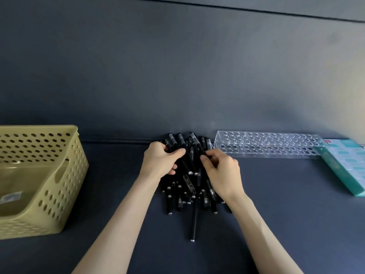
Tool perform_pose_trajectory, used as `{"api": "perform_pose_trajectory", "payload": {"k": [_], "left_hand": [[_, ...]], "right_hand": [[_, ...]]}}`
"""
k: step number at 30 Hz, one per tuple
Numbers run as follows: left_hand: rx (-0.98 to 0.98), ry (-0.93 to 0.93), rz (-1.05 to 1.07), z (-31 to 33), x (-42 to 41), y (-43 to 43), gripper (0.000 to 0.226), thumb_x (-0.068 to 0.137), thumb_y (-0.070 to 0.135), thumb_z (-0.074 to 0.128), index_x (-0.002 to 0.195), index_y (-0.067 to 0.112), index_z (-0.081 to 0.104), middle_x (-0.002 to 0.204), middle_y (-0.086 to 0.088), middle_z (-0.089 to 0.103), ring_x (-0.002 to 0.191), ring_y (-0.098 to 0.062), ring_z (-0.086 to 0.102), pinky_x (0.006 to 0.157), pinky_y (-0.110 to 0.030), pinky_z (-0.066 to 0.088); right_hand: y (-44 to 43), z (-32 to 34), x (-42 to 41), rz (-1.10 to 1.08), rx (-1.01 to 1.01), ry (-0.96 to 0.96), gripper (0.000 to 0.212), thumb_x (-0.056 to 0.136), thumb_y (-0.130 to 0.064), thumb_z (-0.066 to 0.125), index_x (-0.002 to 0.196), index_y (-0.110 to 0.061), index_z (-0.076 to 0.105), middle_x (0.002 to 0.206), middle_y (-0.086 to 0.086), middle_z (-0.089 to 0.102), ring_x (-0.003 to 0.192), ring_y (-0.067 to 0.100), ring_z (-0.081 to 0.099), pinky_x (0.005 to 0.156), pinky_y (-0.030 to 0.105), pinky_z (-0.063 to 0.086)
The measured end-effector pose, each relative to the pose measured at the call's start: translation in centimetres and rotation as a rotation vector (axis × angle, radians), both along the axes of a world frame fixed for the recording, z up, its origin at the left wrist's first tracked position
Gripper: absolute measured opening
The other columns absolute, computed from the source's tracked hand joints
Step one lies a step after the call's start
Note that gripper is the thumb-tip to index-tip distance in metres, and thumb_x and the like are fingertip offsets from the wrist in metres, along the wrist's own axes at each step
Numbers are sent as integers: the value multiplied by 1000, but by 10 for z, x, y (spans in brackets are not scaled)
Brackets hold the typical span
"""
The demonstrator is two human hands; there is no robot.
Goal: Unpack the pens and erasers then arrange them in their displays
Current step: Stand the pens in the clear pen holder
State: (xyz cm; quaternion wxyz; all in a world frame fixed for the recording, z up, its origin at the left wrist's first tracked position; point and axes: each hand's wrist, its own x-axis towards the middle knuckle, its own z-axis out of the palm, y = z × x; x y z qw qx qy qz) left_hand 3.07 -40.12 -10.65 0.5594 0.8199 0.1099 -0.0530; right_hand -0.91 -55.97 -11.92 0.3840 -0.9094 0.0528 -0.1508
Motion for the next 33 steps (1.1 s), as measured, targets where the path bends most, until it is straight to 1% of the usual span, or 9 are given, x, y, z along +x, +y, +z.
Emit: {"api": "perform_pose_trajectory", "payload": {"k": [3,8,13,15,18,20,24,30,33], "left_hand": [[63,5,-5,4,5,-3,36,77,37,75,77,3,62,51,-5,62,32,-8,54,38,-14,44],[60,49,-29,6,7,0,26,76,22,70,66,9,50,49,-1,49,29,-6,43,38,-14,38],[22,11,-79,0,5,1,31,84,17,57,63,15,34,53,1,31,52,-19,32,53,-30,31],[26,-17,-81,-4,6,2,27,87,16,54,65,10,40,56,-2,39,50,-17,33,53,-29,29],[40,-57,-49,-4,3,0,19,89,13,53,92,-5,56,78,-13,64,53,-17,44,52,-27,33],[36,-86,-33,-4,1,-1,20,92,15,52,100,-3,56,78,-7,67,55,-14,47,51,-25,37],[79,-249,20,9,-7,-7,21,98,25,49,102,5,55,67,9,60,61,-2,52,52,-4,36],[-103,-361,-22,32,-35,-77,28,101,33,40,87,11,51,53,15,52,53,-8,42,52,-13,36],[-344,-347,-9,36,-48,-120,27,102,27,39,89,8,53,50,11,45,50,-10,46,55,-19,45]], "right_hand": [[1,1,0,-7,11,10,13,91,-27,59,95,-17,65,57,-13,55,58,7,52,59,25,38],[1,2,-1,2,30,21,12,91,-27,58,94,-17,65,56,-10,55,56,7,50,59,26,39],[0,1,-3,-8,95,-7,12,92,-25,58,89,-17,66,55,-5,55,52,11,45,54,20,38],[-1,1,-4,-9,140,-17,12,92,-24,57,88,-18,67,54,-6,55,50,7,43,53,16,37],[-3,3,-4,10,195,-16,12,92,-23,57,89,-18,67,55,-8,54,51,3,44,53,12,37],[-6,4,-5,32,238,-16,12,93,-22,57,88,-18,67,53,-9,53,50,3,43,51,11,37],[-20,10,-10,98,335,-44,14,94,-21,55,85,-24,65,52,-12,51,50,3,41,51,10,37],[-73,31,-25,317,511,-5,17,96,-6,46,89,-20,53,72,-6,64,59,7,53,61,18,45],[-108,39,-33,388,596,5,18,97,-2,41,95,-19,48,72,-5,54,56,6,44,55,15,39]]}}
